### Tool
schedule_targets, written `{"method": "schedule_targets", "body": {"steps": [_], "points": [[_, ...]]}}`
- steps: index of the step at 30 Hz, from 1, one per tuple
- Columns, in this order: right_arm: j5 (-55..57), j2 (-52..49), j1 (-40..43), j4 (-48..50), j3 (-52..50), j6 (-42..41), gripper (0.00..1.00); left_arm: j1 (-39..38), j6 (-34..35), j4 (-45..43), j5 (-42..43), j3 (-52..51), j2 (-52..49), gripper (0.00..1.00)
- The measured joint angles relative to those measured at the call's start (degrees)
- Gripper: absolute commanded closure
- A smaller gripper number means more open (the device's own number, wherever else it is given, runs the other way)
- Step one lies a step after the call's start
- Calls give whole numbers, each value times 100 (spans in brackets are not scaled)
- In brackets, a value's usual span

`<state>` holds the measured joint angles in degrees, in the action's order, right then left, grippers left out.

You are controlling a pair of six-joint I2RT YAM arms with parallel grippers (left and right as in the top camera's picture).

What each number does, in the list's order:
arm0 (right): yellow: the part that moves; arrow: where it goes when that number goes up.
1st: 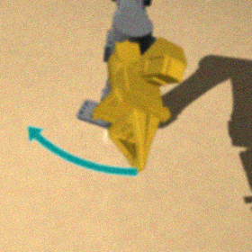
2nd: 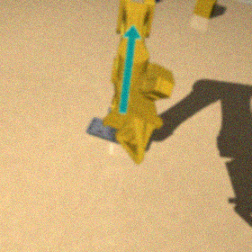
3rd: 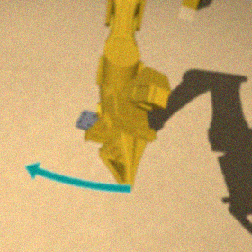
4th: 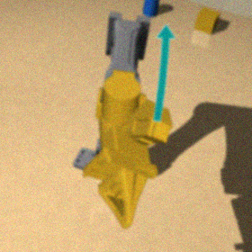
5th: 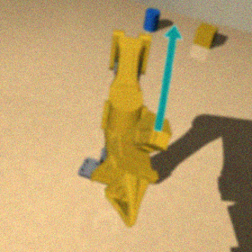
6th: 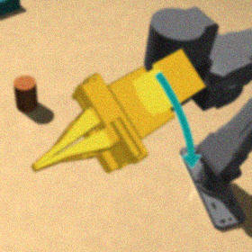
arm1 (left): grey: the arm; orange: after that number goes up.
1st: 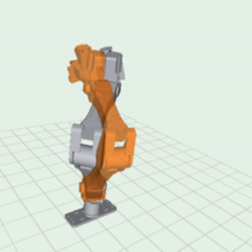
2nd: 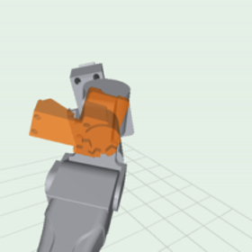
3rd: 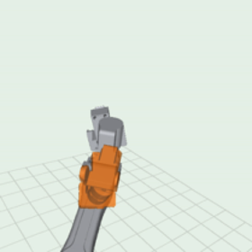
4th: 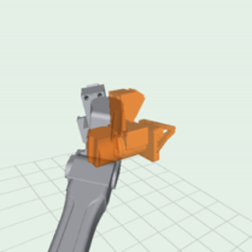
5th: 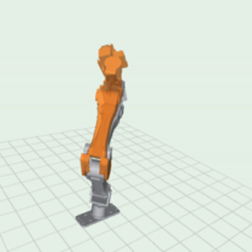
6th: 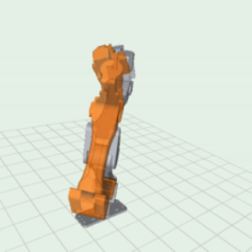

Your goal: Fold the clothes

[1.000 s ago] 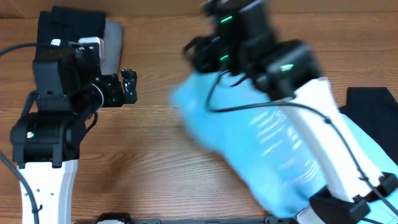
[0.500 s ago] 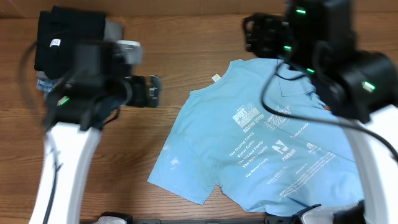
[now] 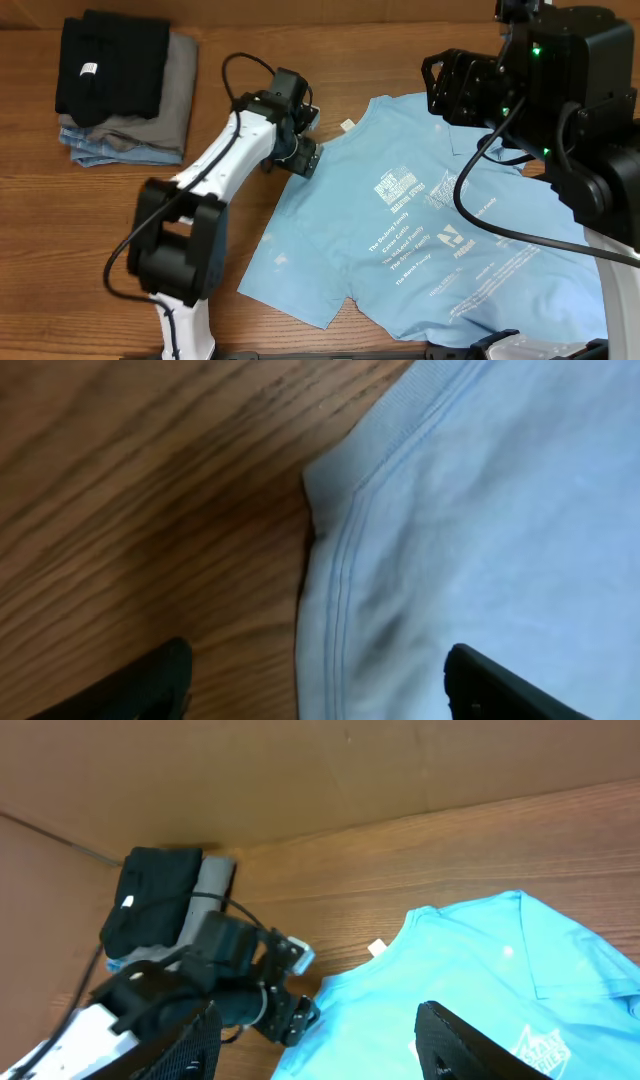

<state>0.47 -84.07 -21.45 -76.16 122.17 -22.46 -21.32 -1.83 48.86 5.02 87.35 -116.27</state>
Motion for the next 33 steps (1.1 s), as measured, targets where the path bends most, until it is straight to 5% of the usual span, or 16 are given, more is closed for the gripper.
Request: {"method": "schedule_targets", "body": {"steps": [8, 12, 19, 27, 33], "points": [[0, 0, 0, -125, 0, 0, 34, -227, -31, -184, -129, 0, -573, 47], [-2, 0, 0, -142, 0, 0, 34, -332, -35, -243, -426, 9, -627, 96], [291, 0, 0, -326, 0, -4, 33, -393, 304, 527, -1456, 160, -675, 96], [595, -101, 4, -527, 0, 0, 33, 723, 649, 1773, -2492, 1115, -761, 96], [664, -122, 4, -544, 0, 0, 30, 1700, 767, 2103, -2551, 1246, -761, 64]]}}
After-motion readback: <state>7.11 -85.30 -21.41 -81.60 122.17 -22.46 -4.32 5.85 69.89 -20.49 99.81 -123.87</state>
